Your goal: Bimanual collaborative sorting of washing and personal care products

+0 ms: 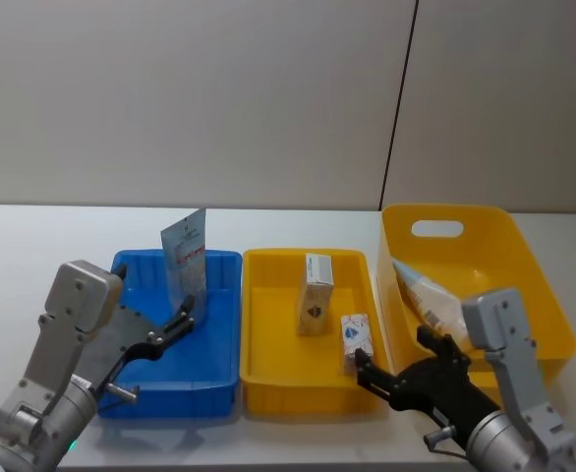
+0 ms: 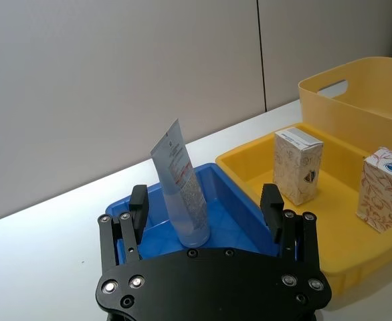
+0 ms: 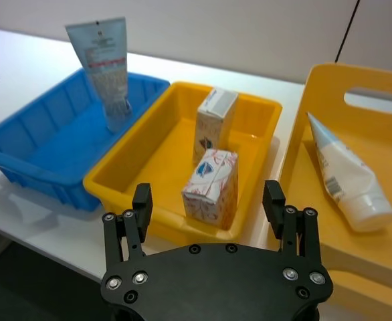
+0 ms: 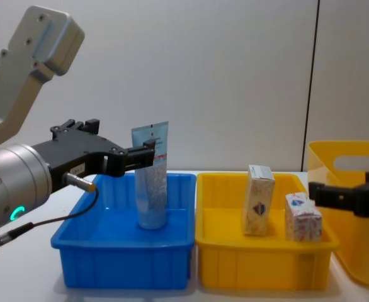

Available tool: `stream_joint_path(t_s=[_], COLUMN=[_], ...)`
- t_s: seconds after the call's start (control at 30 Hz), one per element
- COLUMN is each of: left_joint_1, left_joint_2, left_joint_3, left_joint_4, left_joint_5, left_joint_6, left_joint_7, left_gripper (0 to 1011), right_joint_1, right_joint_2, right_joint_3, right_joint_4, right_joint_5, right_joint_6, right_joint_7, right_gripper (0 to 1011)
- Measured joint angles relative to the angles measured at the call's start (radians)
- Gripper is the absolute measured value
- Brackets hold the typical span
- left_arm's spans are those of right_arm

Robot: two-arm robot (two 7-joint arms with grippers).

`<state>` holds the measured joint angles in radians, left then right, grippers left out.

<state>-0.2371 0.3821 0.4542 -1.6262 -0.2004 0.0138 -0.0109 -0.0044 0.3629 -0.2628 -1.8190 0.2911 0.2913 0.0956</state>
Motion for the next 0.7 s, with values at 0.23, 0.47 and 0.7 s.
stream_joint_path(t_s=[0.23,0.47,0.7], left_joint_1=[0.000,0.000,0.000], left_joint_2=[0.000,0.000,0.000], left_joint_3=[0.000,0.000,0.000], left_joint_4=[0.000,0.000,0.000], left_joint_5=[0.000,0.000,0.000], left_joint_6=[0.000,0.000,0.000], left_joint_7=[0.000,0.000,0.000], left_gripper=[1001,1001,1001], right_joint_1=[0.019,0.044,0.073], right_joint_2=[-0.029,-0.066,-0.100], right_joint_3=[-0.021,-0.043,-0.062], right_joint_4=[0.025,0.065,0.112], right_joint_5=[-0.031,-0.058,-0.079], right_joint_6=[0.058,0.081,0.087], right_joint_7=[-0.042,-0.076,-0.096], right_gripper=[1002,1002,1002])
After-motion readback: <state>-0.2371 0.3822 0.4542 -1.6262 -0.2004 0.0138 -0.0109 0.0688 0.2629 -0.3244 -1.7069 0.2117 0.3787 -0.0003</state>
